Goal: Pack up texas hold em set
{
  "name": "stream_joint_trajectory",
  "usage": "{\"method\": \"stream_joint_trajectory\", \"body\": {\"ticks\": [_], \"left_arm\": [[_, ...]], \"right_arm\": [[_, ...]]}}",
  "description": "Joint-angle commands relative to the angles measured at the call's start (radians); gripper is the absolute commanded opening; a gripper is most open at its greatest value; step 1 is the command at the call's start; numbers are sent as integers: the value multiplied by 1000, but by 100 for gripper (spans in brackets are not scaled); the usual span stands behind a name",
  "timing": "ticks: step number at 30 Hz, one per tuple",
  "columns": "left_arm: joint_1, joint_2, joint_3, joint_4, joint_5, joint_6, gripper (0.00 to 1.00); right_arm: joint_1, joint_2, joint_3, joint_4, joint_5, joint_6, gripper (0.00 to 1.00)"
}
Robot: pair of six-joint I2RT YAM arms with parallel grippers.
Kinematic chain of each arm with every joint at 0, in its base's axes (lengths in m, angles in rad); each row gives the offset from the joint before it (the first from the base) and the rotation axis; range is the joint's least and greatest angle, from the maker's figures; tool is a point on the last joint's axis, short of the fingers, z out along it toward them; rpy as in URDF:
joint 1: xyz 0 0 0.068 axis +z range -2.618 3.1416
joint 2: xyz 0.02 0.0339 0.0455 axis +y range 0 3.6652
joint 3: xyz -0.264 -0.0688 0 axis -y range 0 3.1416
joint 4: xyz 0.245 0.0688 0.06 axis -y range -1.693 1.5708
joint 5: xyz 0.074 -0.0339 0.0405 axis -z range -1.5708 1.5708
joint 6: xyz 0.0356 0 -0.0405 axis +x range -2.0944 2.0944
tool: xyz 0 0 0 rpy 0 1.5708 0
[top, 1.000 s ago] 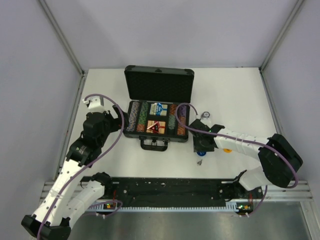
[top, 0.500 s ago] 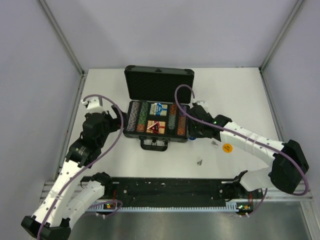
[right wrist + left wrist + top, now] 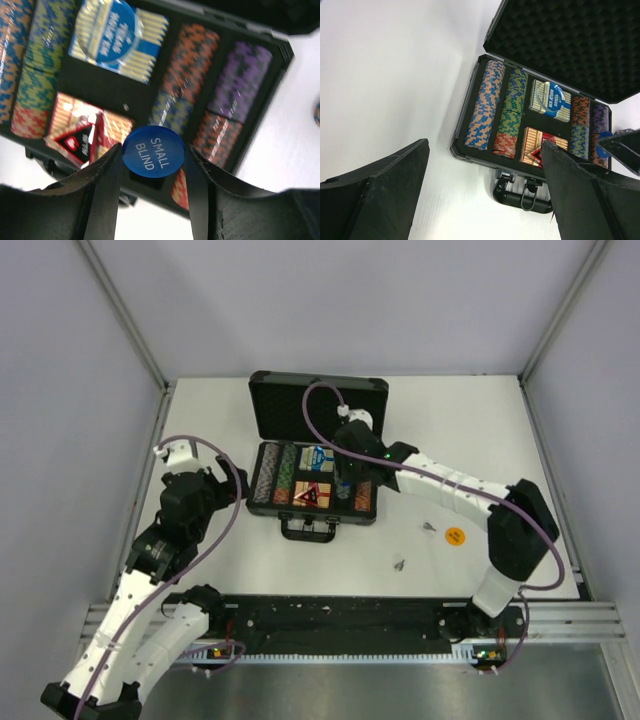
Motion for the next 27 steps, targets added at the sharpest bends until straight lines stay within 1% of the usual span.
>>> {"method": "stream_joint_trajectory", "body": {"ticks": [1, 7, 14, 23, 27], "left_arm": [[2, -38, 10, -27, -50, -10, 99], [2, -86, -19, -67, -78, -43, 99], [2, -112, -41, -90, -93, -57, 99], [2, -107, -48, -92, -99, -63, 99], [3, -106, -48, -90, -104, -57, 99]], "right_arm": [[17, 101, 159, 92, 13, -84, 47], [29, 271, 321, 80, 50, -112, 47], [42, 396, 443, 72, 93, -130, 48], [49, 469, 496, 100, 151, -161, 50], [51, 479, 494, 115, 159, -170, 51]]}}
